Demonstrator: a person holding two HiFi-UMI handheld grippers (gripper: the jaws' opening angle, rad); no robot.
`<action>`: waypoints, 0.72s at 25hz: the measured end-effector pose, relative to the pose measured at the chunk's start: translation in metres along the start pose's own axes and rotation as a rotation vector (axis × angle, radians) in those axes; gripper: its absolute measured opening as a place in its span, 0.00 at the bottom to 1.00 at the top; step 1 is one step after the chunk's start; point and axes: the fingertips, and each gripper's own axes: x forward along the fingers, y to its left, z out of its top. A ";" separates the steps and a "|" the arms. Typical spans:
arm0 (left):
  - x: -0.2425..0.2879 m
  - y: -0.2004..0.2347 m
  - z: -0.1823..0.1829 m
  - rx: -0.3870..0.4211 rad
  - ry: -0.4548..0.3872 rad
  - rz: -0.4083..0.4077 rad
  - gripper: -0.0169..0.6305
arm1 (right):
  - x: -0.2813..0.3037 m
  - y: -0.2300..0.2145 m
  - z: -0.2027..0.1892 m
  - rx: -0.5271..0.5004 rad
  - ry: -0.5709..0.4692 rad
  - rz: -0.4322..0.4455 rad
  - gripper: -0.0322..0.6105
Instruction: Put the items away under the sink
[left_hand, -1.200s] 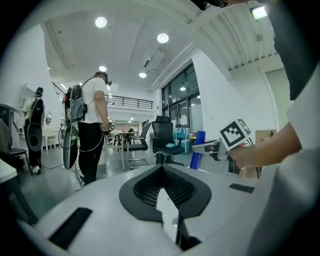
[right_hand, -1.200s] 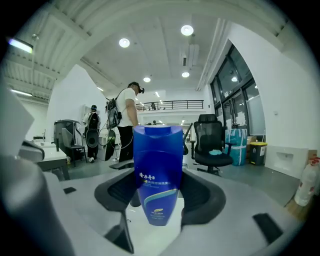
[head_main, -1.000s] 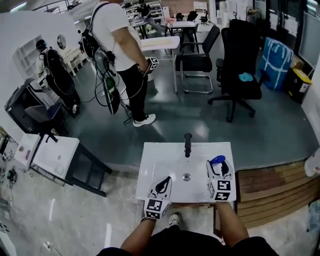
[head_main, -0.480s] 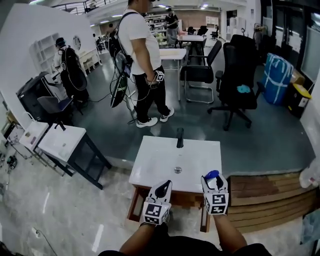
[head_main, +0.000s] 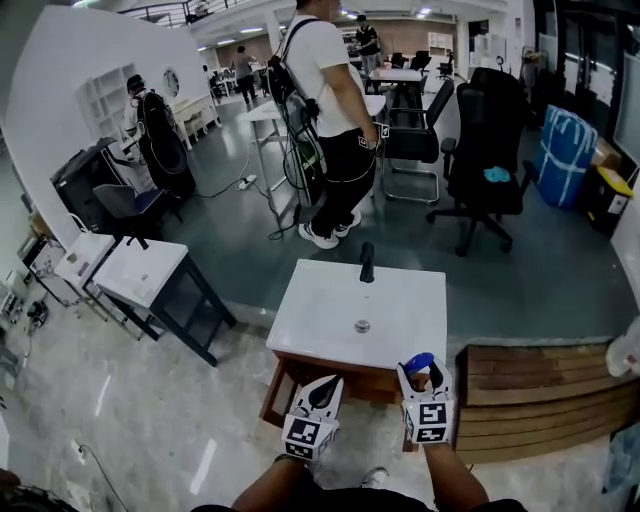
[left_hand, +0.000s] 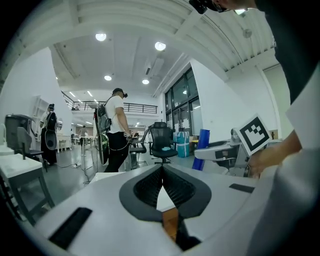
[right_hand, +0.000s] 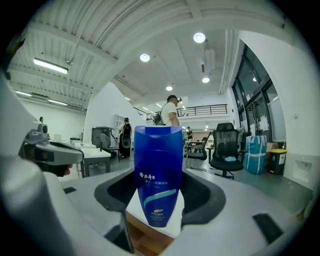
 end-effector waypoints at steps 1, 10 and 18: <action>-0.004 0.001 -0.001 -0.002 0.000 -0.002 0.06 | -0.002 0.007 0.001 -0.019 -0.001 0.001 0.49; -0.054 0.050 0.010 -0.075 -0.047 -0.006 0.06 | -0.001 0.074 0.015 -0.001 -0.028 -0.034 0.49; -0.100 0.127 -0.017 -0.097 -0.011 -0.053 0.06 | 0.005 0.138 0.011 0.041 -0.015 -0.144 0.49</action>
